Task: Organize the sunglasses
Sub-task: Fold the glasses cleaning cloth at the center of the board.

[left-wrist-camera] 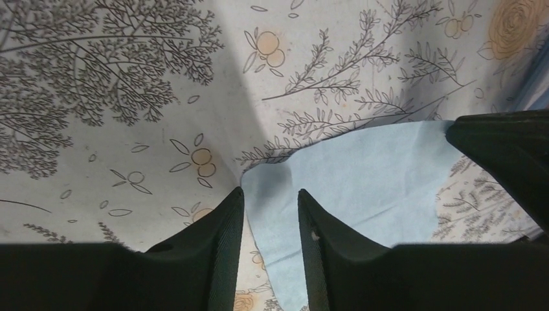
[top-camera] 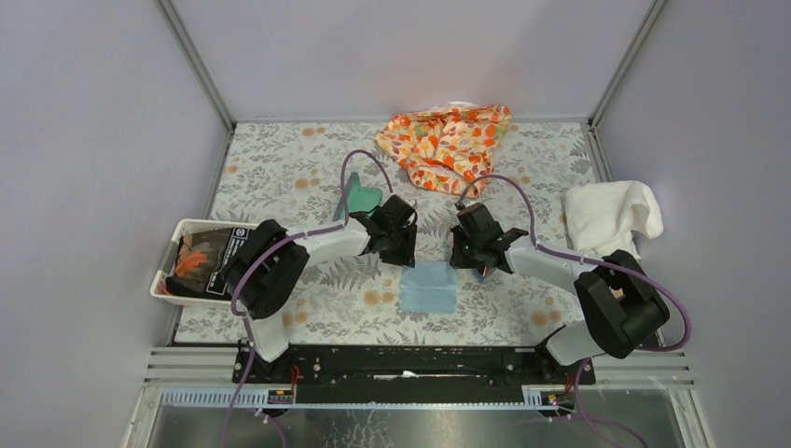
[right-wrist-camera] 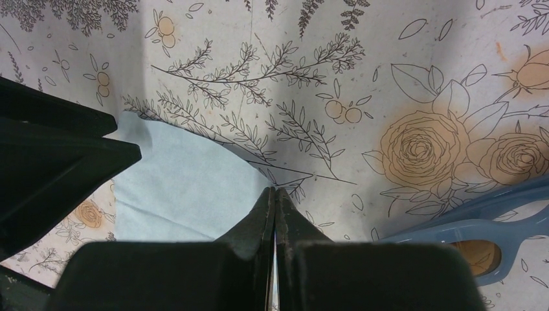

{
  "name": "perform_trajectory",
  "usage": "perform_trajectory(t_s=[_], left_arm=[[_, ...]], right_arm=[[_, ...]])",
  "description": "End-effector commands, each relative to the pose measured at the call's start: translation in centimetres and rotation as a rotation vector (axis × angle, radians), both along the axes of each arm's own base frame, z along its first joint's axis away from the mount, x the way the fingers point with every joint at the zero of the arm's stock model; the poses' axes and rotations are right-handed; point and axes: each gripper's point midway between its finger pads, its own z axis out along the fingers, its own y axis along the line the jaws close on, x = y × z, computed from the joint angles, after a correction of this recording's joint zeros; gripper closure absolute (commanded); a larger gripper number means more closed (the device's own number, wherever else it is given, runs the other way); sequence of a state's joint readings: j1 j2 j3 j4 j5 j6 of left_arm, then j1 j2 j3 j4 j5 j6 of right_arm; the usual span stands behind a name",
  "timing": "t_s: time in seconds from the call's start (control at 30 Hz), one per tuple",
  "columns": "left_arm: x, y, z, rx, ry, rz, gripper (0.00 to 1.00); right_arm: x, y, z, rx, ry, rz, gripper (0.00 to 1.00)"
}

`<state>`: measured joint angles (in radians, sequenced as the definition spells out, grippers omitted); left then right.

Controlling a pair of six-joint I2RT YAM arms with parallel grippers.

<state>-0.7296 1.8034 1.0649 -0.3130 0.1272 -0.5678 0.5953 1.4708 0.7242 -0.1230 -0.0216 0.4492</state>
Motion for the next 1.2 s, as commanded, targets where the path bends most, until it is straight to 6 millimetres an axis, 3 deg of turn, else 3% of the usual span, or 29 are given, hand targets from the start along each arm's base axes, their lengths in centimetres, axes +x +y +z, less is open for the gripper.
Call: perform_trajectory(t_s=[0.0,0.5,0.67,0.93,1.1,1.17], left_arm=[[0.4,0.9,-1.0,0.072,-0.011,0.017,0.63],[0.6,0.7,-1.3,0.087,-0.004,0.011,0.87],[0.7,0.6,-0.9,0.081,-0.011,0.011,0.75],[0.4,-0.2,-0.8,0.060,-0.011,-0.020,0.77],[0.2,-0.5,-1.1,0.058,-0.004,-0.024,0.85],[0.2,-0.6,-1.0,0.056,-0.005,-0.025,0.95]], right_arm=[[0.3,0.5,1.1,0.027,-0.013,0.015,1.00],[0.4,0.6,0.9,0.026,-0.008,0.017,1.00],[0.4,0.6,0.9,0.027,-0.006,0.017,1.00],[0.4,0.7,0.8,0.025,-0.004,0.016,1.00],[0.3,0.6,0.7,0.025,-0.001,0.016,1.00],[0.3,0.6,0.7,0.025,0.000,0.016,1.00]])
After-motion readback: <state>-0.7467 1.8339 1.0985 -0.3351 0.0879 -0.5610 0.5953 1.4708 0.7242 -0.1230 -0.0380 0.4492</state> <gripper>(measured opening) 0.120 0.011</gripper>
